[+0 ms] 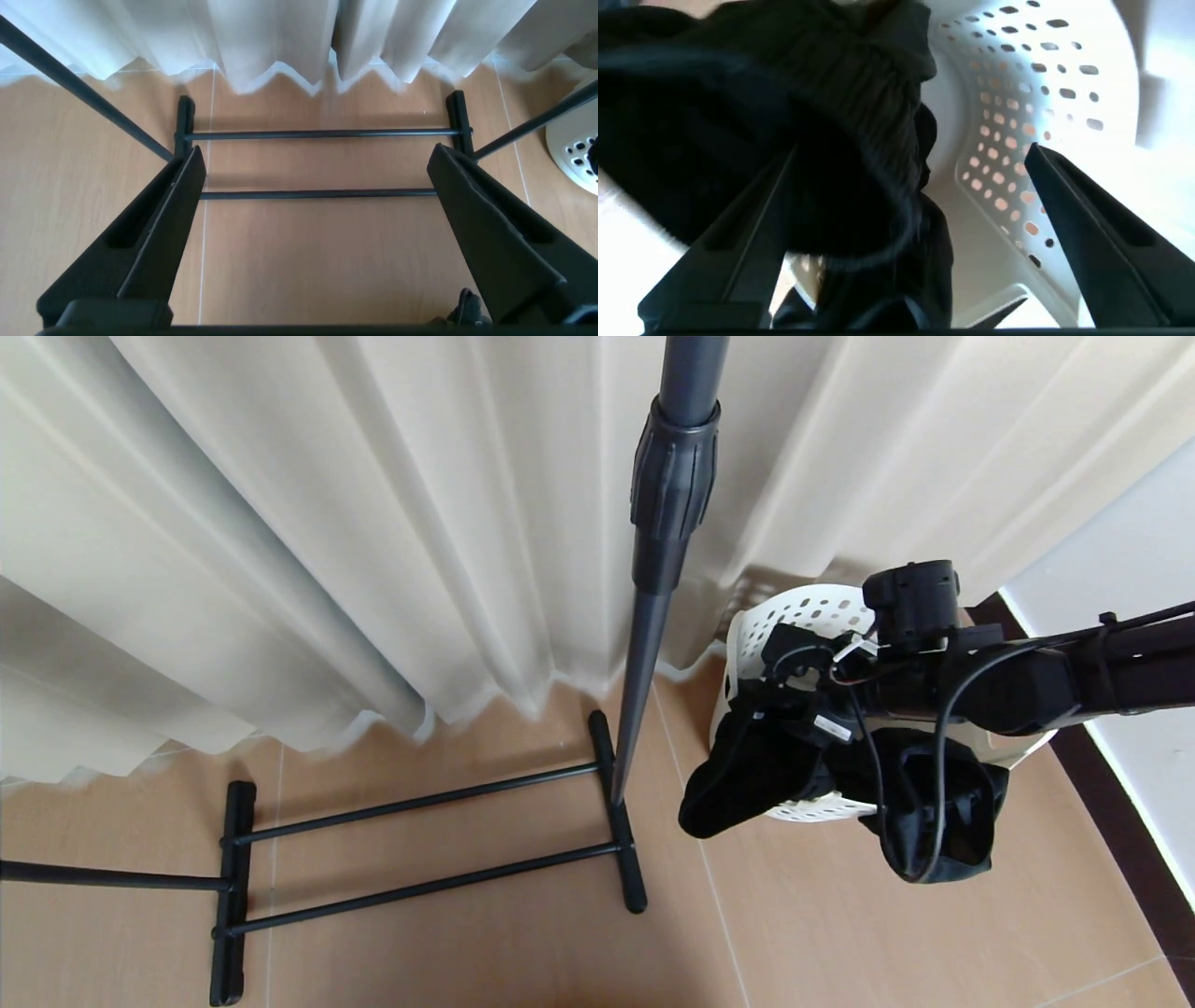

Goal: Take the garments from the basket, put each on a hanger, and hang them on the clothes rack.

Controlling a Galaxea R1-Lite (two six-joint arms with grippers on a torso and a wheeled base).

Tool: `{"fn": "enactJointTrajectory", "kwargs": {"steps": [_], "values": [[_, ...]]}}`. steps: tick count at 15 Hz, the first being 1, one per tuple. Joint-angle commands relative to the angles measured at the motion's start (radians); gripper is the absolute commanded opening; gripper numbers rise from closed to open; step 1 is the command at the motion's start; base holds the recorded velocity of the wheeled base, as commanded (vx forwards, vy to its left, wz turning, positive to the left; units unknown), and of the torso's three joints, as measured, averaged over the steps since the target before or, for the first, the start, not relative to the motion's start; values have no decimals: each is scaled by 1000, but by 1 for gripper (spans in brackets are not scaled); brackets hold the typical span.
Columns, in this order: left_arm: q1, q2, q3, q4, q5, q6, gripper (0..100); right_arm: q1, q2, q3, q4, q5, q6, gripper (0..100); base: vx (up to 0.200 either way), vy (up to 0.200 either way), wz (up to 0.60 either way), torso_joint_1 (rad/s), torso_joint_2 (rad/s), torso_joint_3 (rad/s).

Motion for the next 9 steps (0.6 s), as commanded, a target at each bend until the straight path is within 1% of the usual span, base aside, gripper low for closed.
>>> {"fn": "enactJointTrajectory", "kwargs": {"steps": [1, 4, 5, 7, 9], "values": [[0, -1, 0, 0, 0, 0, 100, -17, 92, -61, 0, 1, 5, 100, 0, 0, 0, 0, 0, 0], [2, -1, 0, 0, 0, 0, 100, -31, 114, -73, 0, 1, 17, 100, 0, 0, 0, 0, 0, 0], [0, -1, 0, 0, 0, 0, 100, -31, 112, -76, 0, 2, 26, 0, 0, 0, 0, 0, 0, 0], [0, -1, 0, 0, 0, 0, 100, -31, 80, -69, 0, 4, 57, 0, 0, 0, 0, 0, 0, 0], [0, -1, 0, 0, 0, 0, 100, -28, -29, -17, 0, 13, 71, 0, 0, 0, 0, 0, 0, 0]]}}
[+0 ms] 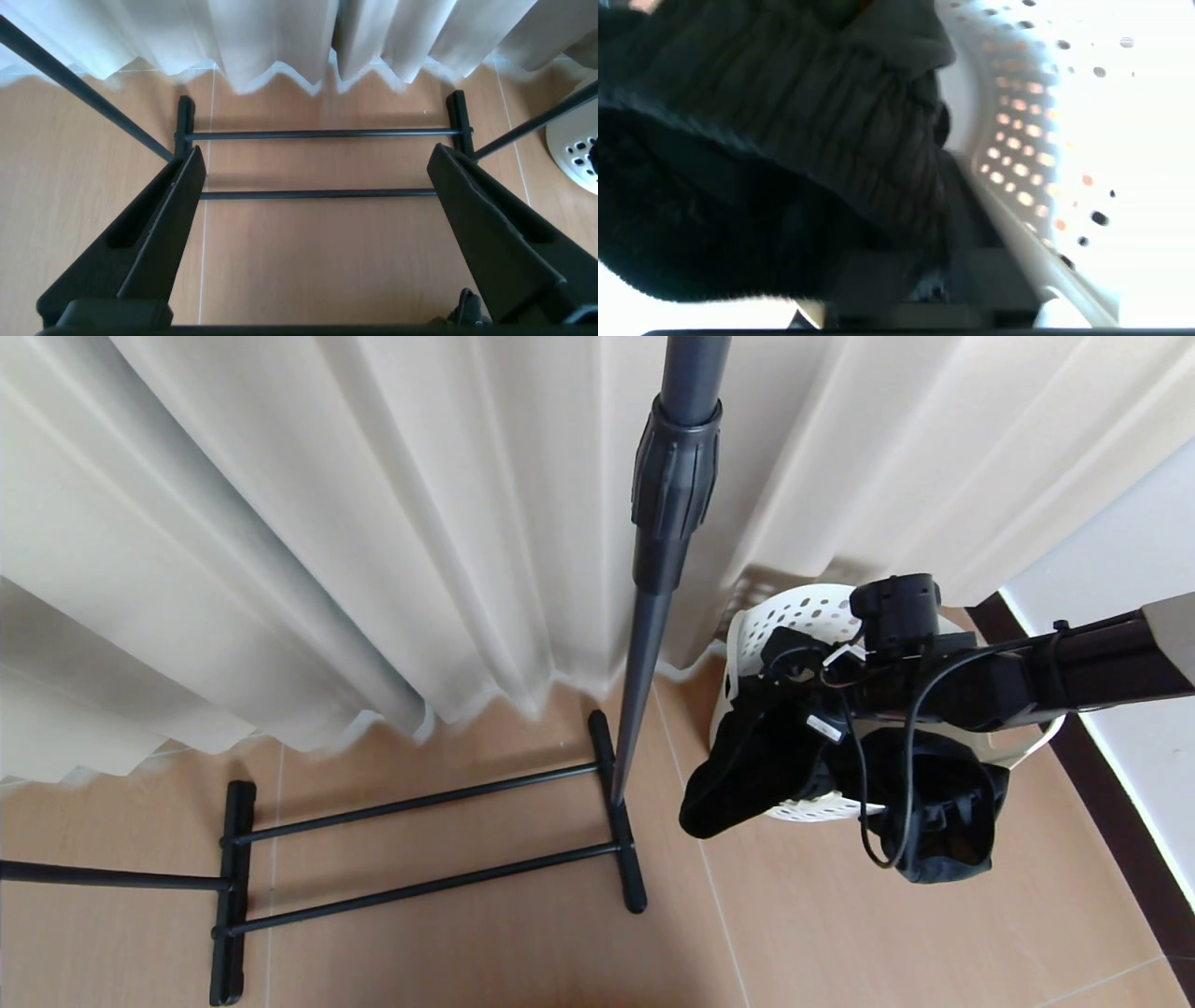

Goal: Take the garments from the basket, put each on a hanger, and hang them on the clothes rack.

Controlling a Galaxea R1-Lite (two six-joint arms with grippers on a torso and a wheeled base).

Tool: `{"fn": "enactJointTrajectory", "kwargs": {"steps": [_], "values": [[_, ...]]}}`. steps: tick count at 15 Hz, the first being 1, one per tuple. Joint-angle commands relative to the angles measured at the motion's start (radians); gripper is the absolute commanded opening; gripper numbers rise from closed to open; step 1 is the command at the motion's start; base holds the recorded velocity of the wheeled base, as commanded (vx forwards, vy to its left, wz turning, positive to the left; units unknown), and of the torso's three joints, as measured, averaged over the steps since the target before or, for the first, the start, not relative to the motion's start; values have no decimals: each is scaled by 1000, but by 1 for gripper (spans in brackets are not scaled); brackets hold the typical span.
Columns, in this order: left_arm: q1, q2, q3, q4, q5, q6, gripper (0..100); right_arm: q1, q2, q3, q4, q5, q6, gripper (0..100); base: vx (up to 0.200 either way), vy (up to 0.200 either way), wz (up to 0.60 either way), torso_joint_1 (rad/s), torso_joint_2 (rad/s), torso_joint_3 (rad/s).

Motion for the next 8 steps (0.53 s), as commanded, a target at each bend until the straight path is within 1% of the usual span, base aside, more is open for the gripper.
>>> {"fn": "enactJointTrajectory", "kwargs": {"steps": [1, 2, 3, 4, 5, 6, 7, 8], "values": [[0, -1, 0, 0, 1, 0, 100, 6, -154, 67, -1, 9, 17, 0, 0, 0, 0, 0, 0, 0], [0, -1, 0, 0, 1, 1, 100, 18, -264, 128, -1, 18, 37, 0, 0, 0, 0, 0, 0, 0], [0, -1, 0, 0, 1, 0, 100, 29, -324, 162, -1, 27, 45, 0, 0, 0, 0, 0, 0, 0], [0, -1, 0, 0, 1, 1, 100, 57, -476, 248, 1, 44, 77, 0, 0, 0, 0, 0, 0, 0], [0, -1, 0, 0, 1, 1, 100, 86, -601, 317, 1, 44, 108, 0, 0, 0, 0, 0, 0, 0], [0, -1, 0, 0, 1, 0, 100, 101, -657, 343, 2, 44, 114, 0, 0, 0, 0, 0, 0, 0], [0, -1, 0, 0, 1, 1, 100, 140, -824, 412, 1, 46, 134, 0, 0, 0, 0, 0, 0, 0], [0, -1, 0, 0, 1, 1, 100, 155, -919, 443, 7, 46, 149, 0, 0, 0, 0, 0, 0, 0]]}}
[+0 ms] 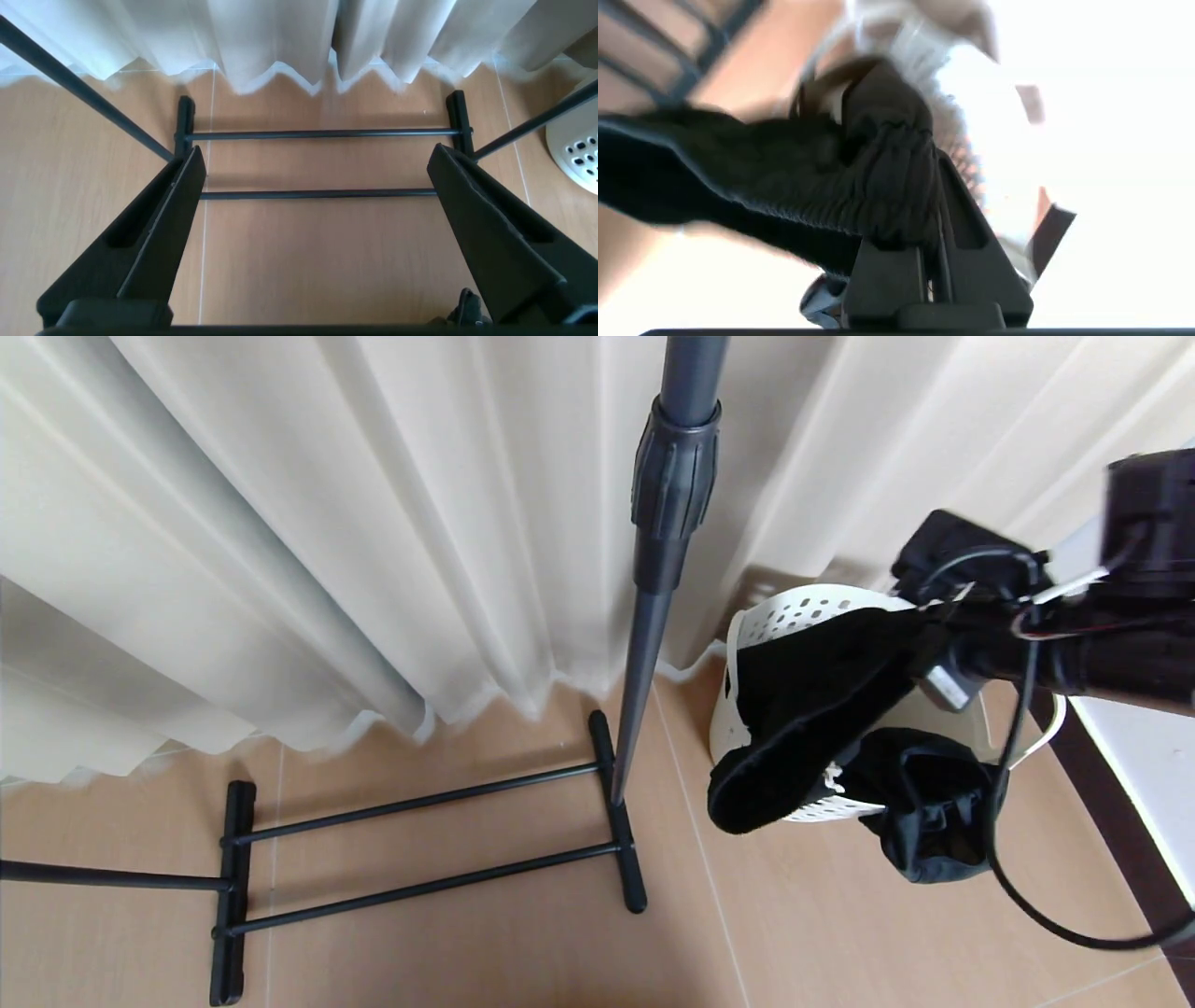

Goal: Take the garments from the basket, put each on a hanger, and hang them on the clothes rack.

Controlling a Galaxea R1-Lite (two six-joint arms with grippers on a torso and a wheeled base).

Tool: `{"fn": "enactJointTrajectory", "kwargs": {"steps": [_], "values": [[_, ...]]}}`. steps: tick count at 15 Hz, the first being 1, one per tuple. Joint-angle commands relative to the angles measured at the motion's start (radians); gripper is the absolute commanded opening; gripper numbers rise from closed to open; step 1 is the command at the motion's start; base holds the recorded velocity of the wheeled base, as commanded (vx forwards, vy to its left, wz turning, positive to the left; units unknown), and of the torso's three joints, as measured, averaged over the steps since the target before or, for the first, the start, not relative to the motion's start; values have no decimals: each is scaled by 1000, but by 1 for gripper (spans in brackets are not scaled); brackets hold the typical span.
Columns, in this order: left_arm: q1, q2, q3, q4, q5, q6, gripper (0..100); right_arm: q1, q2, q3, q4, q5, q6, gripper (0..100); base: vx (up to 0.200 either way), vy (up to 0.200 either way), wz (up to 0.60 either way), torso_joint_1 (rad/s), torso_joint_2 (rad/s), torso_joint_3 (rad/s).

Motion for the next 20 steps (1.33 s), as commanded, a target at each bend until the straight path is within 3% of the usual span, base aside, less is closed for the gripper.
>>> {"fn": "enactJointTrajectory", "kwargs": {"steps": [1, 3, 4, 5, 7, 20], "values": [[0, -1, 0, 0, 1, 0, 100, 90, -429, 189, 4, 8, 69, 0, 0, 0, 0, 0, 0, 0], [0, -1, 0, 0, -1, 0, 100, 104, -507, 250, 1, 13, 132, 0, 0, 0, 0, 0, 0, 0], [0, -1, -1, 0, -7, -3, 100, 104, -558, 336, -2, 79, 233, 0, 0, 0, 0, 0, 0, 0], [0, -1, -1, 1, -16, -6, 100, 102, -575, 369, -4, 110, 268, 0, 0, 0, 0, 0, 0, 0], [-1, -1, -5, 1, -27, -16, 100, 102, -558, 344, -4, 140, 279, 0, 0, 0, 0, 0, 0, 0], [-3, 1, -5, 1, -29, -20, 100, 102, -538, 364, -4, 145, 287, 0, 0, 0, 0, 1, 2, 169]]}}
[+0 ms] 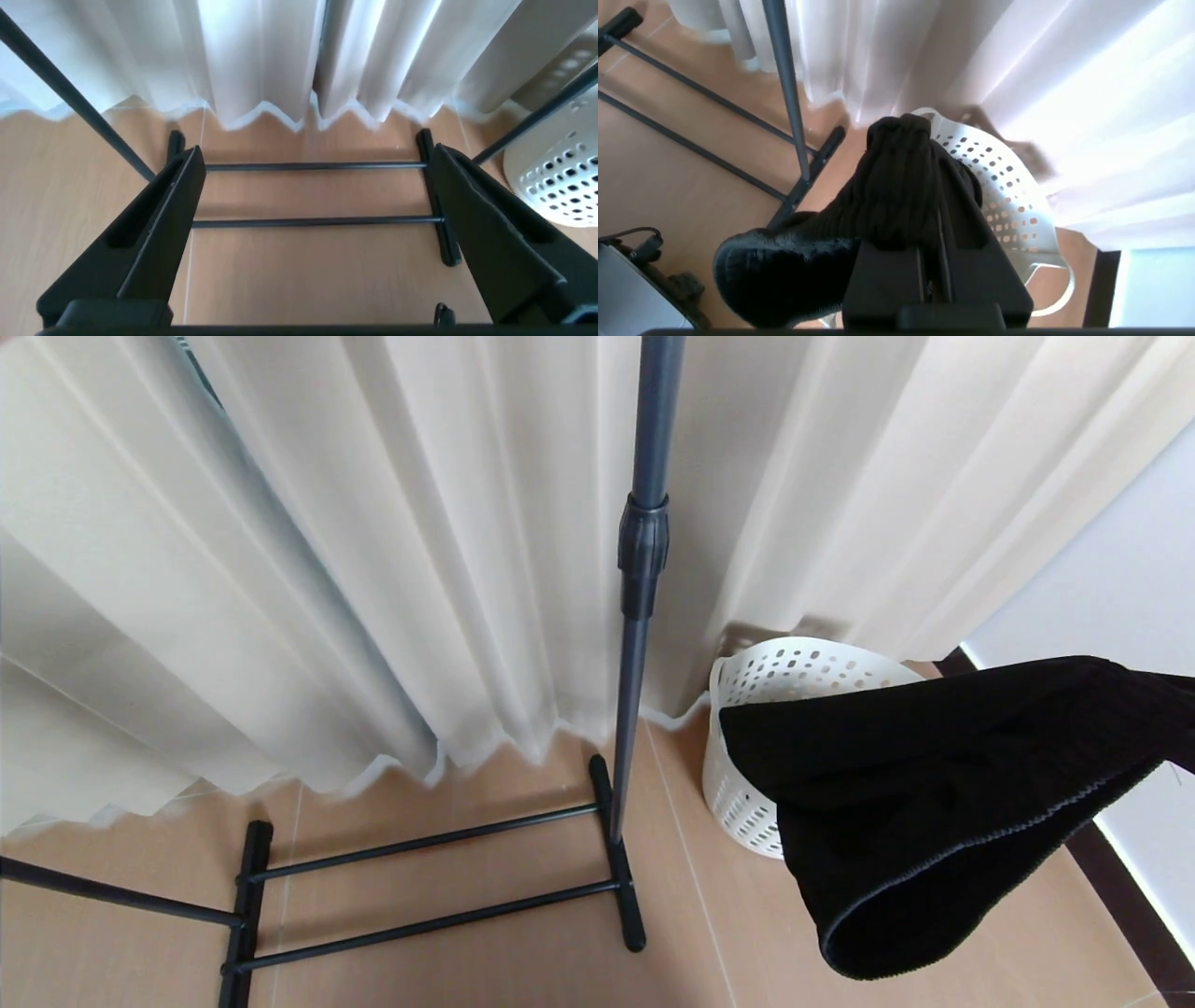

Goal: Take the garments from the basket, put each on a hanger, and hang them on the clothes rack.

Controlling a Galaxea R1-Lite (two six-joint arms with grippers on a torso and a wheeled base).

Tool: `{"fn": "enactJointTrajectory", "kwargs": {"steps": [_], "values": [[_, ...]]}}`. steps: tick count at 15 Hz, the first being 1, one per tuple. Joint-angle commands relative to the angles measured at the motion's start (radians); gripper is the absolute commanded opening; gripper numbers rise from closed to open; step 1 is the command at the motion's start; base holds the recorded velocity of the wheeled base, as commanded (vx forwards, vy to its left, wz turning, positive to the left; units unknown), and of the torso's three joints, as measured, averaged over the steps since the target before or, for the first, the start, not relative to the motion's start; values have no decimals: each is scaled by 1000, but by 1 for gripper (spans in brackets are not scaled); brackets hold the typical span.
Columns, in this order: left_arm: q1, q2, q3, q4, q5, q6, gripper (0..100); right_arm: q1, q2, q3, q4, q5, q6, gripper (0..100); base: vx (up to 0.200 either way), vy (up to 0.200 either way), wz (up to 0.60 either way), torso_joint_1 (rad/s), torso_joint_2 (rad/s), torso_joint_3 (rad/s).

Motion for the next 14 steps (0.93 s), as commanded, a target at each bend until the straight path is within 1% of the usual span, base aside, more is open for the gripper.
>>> {"fn": "enactJointTrajectory", "kwargs": {"steps": [1, 4, 7, 14], "values": [[0, 1, 0, 0, 0, -1, 100, -1, 5, 2, -1, 0, -1, 0, 0, 0, 0, 2, 7, 207], [0, -1, 0, 0, 0, -5, 100, 1, 14, 5, -3, 1, -1, 0, 0, 0, 0, -2, 4, 199], [0, -1, 0, 0, 0, -4, 100, 1, 11, 2, -1, 35, -2, 0, 0, 0, 0, 2, 7, 203], [0, -1, 0, 0, 0, -4, 100, 1, 76, 12, 1, 34, -4, 0, 0, 0, 0, 4, 2, 200]]}}
